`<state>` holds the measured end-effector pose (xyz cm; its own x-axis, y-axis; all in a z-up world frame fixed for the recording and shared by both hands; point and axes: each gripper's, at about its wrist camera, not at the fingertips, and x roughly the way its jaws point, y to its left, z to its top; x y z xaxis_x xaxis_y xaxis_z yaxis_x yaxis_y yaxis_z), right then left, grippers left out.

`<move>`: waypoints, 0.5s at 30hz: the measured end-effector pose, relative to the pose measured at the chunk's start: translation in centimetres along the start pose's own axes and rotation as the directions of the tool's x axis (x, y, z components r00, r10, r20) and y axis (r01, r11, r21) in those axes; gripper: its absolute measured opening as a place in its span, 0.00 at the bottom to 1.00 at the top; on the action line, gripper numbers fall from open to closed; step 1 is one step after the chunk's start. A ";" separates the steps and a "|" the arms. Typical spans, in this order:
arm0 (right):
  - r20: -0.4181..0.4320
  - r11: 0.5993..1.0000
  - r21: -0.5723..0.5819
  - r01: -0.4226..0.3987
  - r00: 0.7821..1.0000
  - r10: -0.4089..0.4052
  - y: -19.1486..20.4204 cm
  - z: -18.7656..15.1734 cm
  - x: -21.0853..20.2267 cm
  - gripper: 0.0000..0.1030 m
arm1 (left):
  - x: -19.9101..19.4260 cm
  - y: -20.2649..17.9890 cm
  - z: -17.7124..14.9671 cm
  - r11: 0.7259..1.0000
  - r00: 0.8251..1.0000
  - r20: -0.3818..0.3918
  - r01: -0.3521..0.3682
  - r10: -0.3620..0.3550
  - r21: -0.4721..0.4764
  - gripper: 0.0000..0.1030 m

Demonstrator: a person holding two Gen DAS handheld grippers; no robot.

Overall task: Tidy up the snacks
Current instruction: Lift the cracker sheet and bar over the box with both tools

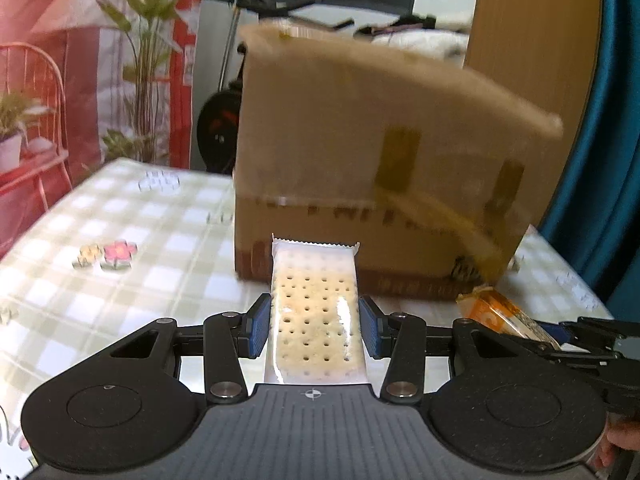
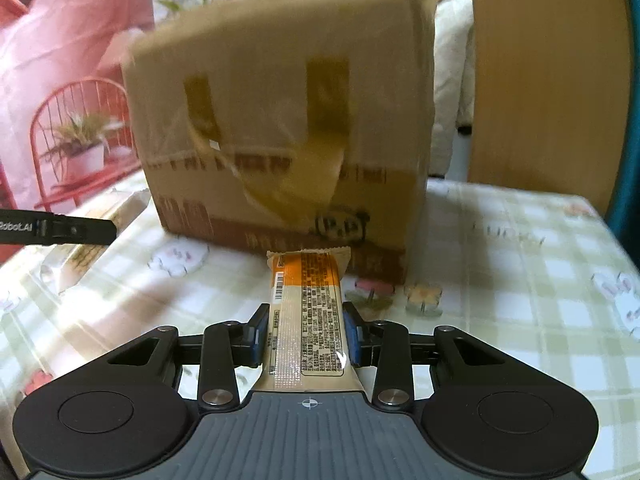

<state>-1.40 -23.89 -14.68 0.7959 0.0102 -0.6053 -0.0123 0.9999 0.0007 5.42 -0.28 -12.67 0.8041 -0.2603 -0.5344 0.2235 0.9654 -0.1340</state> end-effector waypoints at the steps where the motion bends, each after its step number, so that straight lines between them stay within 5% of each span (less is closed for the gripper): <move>1: 0.010 1.000 0.003 -0.008 1.000 0.008 0.0 0.4 -0.5 0.32 | -0.4 -0.1 0.4 1.000 1.000 0.017 0.001 -0.001 0.005 0.47; 15: 0.283 0.999 -0.024 -0.040 0.958 0.045 0.0 9.2 -8.5 0.32 | -4.9 -0.7 7.3 0.999 0.972 0.234 0.026 -0.033 0.033 0.47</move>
<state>-2.57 -23.87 -2.26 0.9332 0.0567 -0.3548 -0.0587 0.9983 0.0054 5.35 0.21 -3.84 0.9028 -0.2874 -0.3200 0.2624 0.9575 -0.1197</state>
